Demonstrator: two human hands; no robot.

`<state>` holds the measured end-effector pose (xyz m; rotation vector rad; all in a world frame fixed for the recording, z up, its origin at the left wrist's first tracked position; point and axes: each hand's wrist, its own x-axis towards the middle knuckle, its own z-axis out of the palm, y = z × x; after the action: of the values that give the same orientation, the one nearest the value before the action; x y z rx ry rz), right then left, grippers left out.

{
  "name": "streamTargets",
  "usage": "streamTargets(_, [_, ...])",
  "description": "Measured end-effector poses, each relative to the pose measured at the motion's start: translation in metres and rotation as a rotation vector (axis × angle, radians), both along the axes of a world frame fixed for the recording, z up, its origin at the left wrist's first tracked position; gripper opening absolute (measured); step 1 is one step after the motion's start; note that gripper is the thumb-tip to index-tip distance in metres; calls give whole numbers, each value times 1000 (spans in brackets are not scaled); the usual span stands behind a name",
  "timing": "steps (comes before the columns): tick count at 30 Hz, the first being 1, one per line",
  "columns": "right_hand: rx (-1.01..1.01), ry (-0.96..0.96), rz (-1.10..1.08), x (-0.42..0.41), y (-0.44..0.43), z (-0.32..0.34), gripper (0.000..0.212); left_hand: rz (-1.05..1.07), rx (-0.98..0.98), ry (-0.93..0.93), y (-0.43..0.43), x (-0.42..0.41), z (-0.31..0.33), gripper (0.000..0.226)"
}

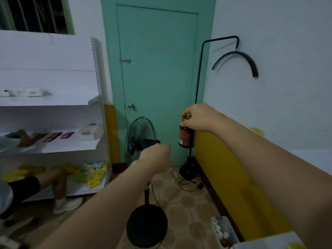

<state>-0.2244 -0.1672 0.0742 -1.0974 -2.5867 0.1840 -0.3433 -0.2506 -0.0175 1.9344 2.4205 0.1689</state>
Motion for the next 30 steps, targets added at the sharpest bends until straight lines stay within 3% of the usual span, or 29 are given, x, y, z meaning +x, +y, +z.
streamTargets(7, [-24,-17,-138,-62,101,-13,32,-106,-31,-60,117,-72,-7,36])
streamTargets(16, [-33,-115,-272,-83,271,-47,30,-208,-73,-145,301,-94,-50,39])
streamTargets(22, [-114,-71,-324,-63,388,-76,28,-227,-124,-192,424,-87,-81,33])
streamTargets(30, [-294,-137,-506,3,522,-145,34,-406,-240,-170,578,-35,-149,22])
